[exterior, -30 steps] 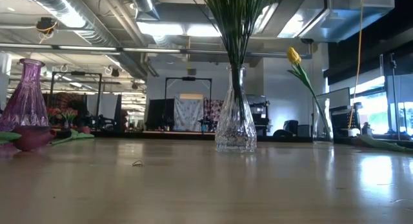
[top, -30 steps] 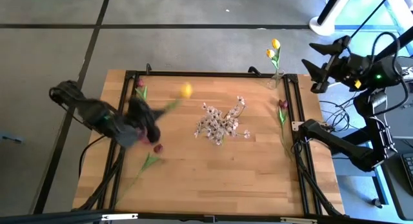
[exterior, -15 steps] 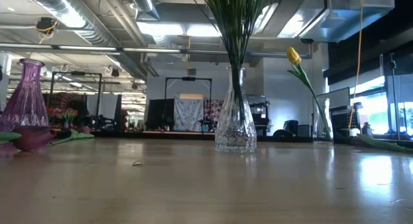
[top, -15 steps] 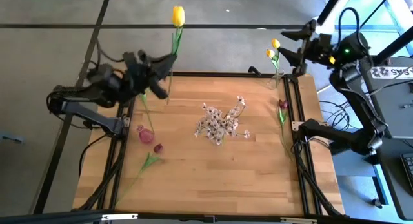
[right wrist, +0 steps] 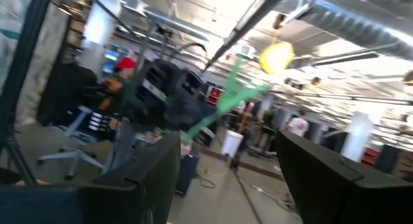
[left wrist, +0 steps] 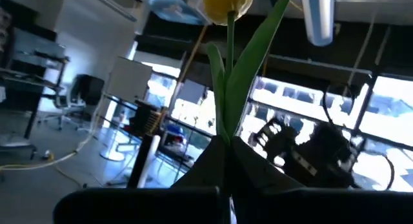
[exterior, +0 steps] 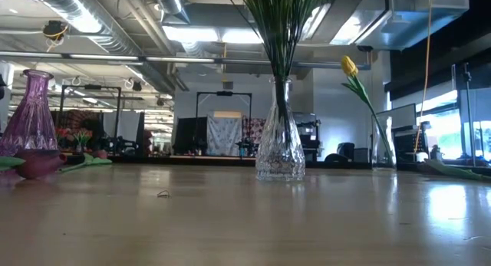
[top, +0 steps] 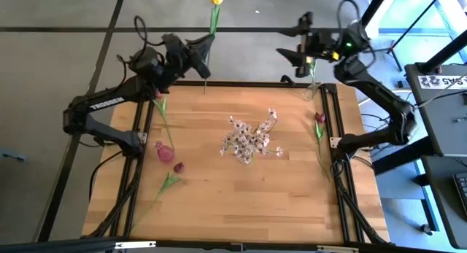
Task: Sort flowers into vase by color
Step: Put the yellow tulip into the top transparent vase
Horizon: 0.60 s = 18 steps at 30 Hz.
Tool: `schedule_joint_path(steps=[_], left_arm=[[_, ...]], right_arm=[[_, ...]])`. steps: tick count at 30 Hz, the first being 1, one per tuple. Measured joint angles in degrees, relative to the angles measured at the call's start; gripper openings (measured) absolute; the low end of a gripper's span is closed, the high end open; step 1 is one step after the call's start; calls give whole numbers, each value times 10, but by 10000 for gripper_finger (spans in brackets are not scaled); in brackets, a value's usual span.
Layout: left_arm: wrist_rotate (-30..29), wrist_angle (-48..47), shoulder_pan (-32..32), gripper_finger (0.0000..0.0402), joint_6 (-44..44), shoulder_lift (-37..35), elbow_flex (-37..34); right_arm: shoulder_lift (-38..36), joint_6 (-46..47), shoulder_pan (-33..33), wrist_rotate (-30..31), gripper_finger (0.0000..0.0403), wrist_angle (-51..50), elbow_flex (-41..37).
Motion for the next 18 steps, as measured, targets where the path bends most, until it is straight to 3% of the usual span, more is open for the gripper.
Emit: schedule_joint_path(steps=[12,18], left_arm=[[197,-45,62,1,5,10,0],[215,-45,64,2,36,10,0]], right_arm=[[157,-8,85,62,253,-1,141],[200,-24,111,102,253,20,162]])
